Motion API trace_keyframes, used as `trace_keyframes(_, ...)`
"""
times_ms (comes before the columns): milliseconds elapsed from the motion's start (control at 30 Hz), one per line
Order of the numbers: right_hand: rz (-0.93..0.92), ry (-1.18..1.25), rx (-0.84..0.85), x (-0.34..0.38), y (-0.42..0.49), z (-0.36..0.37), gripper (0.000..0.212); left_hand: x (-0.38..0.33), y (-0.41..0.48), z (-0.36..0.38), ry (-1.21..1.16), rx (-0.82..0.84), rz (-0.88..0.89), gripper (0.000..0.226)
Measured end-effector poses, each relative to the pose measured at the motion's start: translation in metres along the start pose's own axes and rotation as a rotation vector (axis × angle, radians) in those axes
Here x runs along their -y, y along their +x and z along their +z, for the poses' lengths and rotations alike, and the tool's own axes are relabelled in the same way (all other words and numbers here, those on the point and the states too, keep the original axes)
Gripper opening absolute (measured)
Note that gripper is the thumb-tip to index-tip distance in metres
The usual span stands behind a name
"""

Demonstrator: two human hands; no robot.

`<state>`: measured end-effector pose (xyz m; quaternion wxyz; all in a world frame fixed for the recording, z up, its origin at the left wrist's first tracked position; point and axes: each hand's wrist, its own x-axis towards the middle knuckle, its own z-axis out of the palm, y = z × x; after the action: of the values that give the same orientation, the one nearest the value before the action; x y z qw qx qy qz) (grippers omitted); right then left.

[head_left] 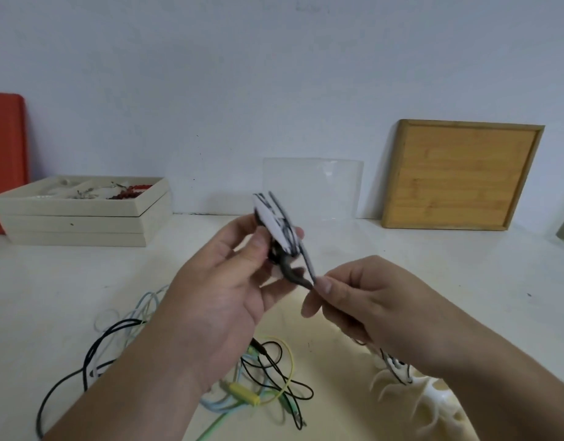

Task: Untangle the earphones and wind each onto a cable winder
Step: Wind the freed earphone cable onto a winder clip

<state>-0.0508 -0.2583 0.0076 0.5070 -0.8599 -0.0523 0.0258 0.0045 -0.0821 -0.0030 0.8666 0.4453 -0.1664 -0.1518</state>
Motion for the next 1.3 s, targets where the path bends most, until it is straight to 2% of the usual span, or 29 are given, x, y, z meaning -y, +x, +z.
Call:
trace_keyframes(100,0.009,-0.035,0.029,0.003,-0.003,-0.004,0.027,-0.009,0.005,-0.005,-0.072,-0.147,0.089,0.028)
trace_keyframes(233,0.033,-0.078,-0.127,0.005,-0.006,-0.015,0.008,-0.016,0.010,-0.016,-0.117,-0.353,0.185,0.017)
trace_keyframes(333,0.061,-0.219,-0.285,0.006,-0.007,-0.023,0.015,-0.021,0.012,-0.022,-0.140,-0.452,0.230,0.017)
trace_keyframes(467,0.135,-0.403,-0.400,0.005,-0.008,-0.031,0.027,-0.026,0.014,-0.024,-0.165,-0.515,0.280,0.017)
trace_keyframes(567,0.148,-0.508,-0.547,0.002,-0.008,-0.034,0.026,-0.024,0.016,-0.033,-0.020,-0.620,0.377,0.020)
trace_keyframes(633,0.092,-0.454,-0.623,0.004,-0.009,-0.037,0.026,-0.024,0.017,-0.037,0.100,-0.672,0.411,0.024)
trace_keyframes(700,0.065,-0.312,-0.589,0.008,-0.010,-0.039,0.026,-0.022,0.016,-0.035,0.145,-0.638,0.368,0.022)
trace_keyframes(767,0.151,-0.390,-0.450,0.007,-0.012,-0.036,0.024,-0.016,0.013,-0.028,0.166,-0.516,0.271,0.018)
trace_keyframes(833,0.235,-0.628,-0.348,0.001,-0.009,-0.031,0.052,-0.007,0.010,-0.019,0.202,-0.392,0.200,0.018)
trace_keyframes(900,0.168,-0.636,-0.361,0.005,-0.008,-0.021,0.068,0.001,0.007,-0.010,0.225,-0.291,0.166,0.018)
trace_keyframes(967,0.010,-0.427,-0.326,0.010,-0.009,-0.009,0.059,0.007,0.003,-0.003,0.237,-0.213,0.143,0.019)
trace_keyframes(1000,-0.040,-0.290,-0.252,0.012,-0.009,-0.002,0.052,0.008,0.001,0.000,0.233,-0.184,0.135,0.020)
trace_keyframes(1067,-0.067,-0.064,-0.047,0.014,-0.008,0.008,0.033,0.009,-0.001,0.002,0.227,-0.151,0.128,0.021)
trace_keyframes(1133,-0.023,-0.005,-0.017,0.015,-0.005,0.014,0.012,0.008,-0.001,0.001,0.236,-0.151,0.125,0.020)
trace_keyframes(1200,0.010,-0.045,-0.071,0.012,-0.005,0.013,0.020,0.007,0.000,-0.001,0.285,-0.174,0.124,0.018)
trace_keyframes(1300,-0.023,-0.053,-0.032,0.015,-0.008,0.011,0.029,0.008,0.001,-0.004,0.420,-0.223,0.144,0.012)
